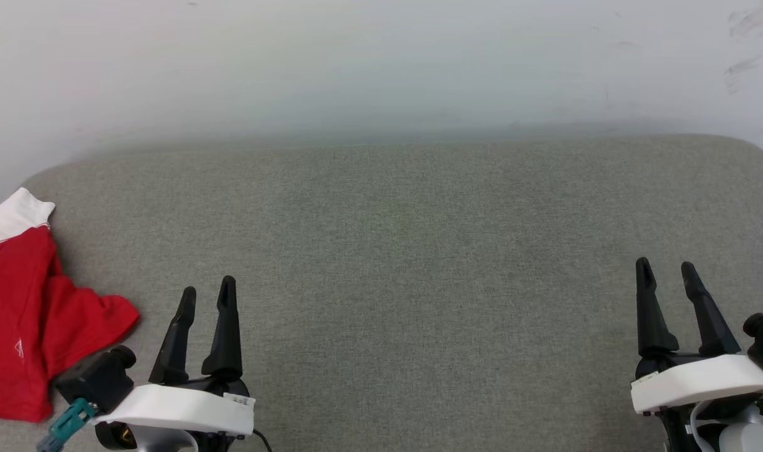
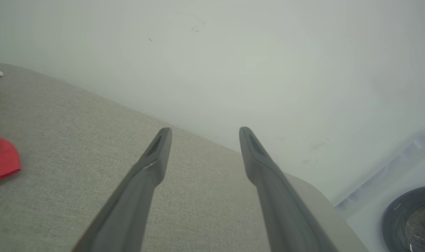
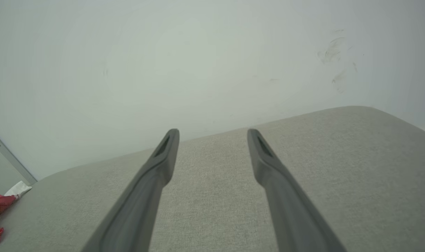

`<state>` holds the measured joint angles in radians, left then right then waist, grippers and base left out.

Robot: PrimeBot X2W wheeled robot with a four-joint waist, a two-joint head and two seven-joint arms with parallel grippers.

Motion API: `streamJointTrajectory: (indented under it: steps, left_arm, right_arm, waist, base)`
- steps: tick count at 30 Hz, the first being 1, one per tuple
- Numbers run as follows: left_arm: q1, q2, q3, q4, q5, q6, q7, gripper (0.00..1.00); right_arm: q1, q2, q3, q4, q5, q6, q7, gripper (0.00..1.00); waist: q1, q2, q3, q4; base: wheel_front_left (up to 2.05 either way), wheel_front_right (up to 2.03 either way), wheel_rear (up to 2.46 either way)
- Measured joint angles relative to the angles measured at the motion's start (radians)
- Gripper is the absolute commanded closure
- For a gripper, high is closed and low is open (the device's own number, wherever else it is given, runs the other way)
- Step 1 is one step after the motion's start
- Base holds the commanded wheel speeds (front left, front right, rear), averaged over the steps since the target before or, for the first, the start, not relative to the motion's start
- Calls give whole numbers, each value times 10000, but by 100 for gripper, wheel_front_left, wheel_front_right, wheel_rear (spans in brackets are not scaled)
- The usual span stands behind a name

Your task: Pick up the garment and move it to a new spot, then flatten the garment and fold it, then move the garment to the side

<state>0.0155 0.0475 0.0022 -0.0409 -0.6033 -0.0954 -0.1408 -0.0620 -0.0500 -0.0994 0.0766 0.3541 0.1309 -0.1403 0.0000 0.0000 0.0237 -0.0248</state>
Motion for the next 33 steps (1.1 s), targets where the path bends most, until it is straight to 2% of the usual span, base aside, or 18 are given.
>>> streamJointTrajectory:
  steps: [15, 33]
  left_arm:
    - [97, 27, -951, -153, 2562, 437, -376, 0]
    - [216, 282, -1526, 8, 4272, 1407, -752, 0]
  right_arm:
    - [11, -2, 291, -111, -2236, 0, -370, 0]
    - [10, -2, 579, -305, -4485, 0, -757, 0]
  waist:
    - [0, 0, 67, -75]
    - [0, 0, 114, -112]
  base:
    - [0, 0, 0]
    - [0, 0, 0]
